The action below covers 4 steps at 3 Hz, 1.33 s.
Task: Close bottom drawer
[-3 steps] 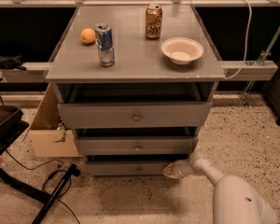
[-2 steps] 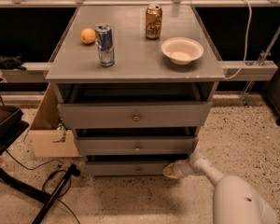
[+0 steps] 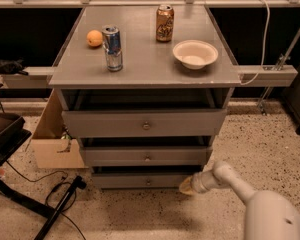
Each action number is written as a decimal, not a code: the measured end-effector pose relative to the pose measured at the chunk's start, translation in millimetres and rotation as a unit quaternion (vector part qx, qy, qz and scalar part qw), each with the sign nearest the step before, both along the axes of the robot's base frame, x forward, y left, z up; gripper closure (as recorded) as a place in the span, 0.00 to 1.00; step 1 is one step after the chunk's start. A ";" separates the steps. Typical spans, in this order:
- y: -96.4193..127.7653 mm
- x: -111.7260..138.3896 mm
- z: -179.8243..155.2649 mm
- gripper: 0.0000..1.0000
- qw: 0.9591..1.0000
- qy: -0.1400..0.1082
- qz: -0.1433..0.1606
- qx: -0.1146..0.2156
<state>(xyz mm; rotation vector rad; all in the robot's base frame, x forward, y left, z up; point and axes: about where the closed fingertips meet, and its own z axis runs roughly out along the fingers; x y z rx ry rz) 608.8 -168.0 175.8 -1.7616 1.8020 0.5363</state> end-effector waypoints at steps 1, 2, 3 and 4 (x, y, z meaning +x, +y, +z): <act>-21.2 -57.8 53.5 1.00 0.998 0.016 0.057 0.015; -51.1 -114.0 102.6 1.00 0.993 0.039 0.114 0.017; -93.6 -157.3 160.4 1.00 0.989 0.048 0.143 -0.008; -131.3 -180.7 221.8 1.00 0.989 0.015 0.147 -0.021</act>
Offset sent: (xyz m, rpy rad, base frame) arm -0.1801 -0.0973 0.1715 0.0326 0.1330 0.3691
